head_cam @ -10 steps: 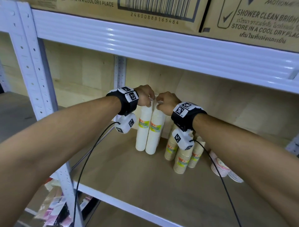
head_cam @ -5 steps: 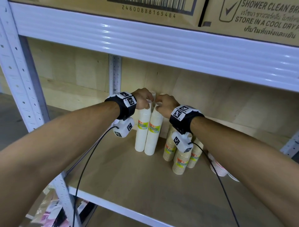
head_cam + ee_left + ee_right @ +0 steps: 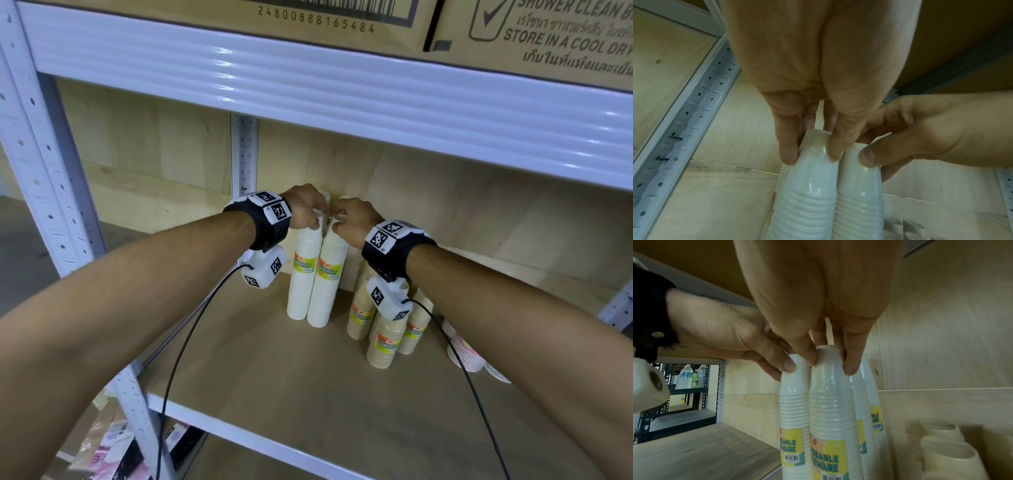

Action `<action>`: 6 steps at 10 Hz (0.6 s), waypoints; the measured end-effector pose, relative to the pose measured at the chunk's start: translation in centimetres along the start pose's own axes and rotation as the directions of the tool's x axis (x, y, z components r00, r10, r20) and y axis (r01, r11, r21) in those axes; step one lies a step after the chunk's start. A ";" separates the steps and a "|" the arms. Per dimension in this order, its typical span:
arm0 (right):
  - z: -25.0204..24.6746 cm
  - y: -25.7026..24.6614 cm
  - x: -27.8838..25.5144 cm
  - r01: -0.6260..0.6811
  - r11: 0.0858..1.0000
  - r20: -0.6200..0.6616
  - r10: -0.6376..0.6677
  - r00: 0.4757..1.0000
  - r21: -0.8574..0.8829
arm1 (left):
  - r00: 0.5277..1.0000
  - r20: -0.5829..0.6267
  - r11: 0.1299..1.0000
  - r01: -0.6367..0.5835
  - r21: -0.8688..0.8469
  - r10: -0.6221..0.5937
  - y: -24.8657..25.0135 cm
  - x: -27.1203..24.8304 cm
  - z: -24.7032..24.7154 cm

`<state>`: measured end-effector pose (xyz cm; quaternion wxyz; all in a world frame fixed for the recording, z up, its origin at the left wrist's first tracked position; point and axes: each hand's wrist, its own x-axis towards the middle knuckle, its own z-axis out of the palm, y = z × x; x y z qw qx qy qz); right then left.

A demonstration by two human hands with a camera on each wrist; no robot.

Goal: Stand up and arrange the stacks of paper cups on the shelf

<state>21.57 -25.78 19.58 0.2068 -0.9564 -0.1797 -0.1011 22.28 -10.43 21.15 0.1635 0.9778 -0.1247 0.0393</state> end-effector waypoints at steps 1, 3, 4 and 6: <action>0.0 -0.2 -0.3 0.003 1.000 -0.009 -0.003 1.000 -0.004 | 1.000 0.001 1.000 0.000 -0.029 0.000 0.0 -0.1 -0.2; -0.5 -0.7 -1.0 -0.022 1.000 -0.041 0.021 0.999 -0.005 | 0.999 -0.032 0.996 0.015 -0.092 -0.018 0.6 -1.5 -1.7; -1.3 -1.4 -2.3 -0.017 1.000 -0.069 0.017 0.997 -0.004 | 0.999 -0.051 0.997 0.009 -0.081 -0.013 1.1 -3.1 -2.4; -0.8 -2.3 -10.0 0.104 0.985 -0.173 -0.080 0.982 0.136 | 0.988 -0.157 0.969 -0.038 -0.243 -0.001 1.2 -8.8 -1.5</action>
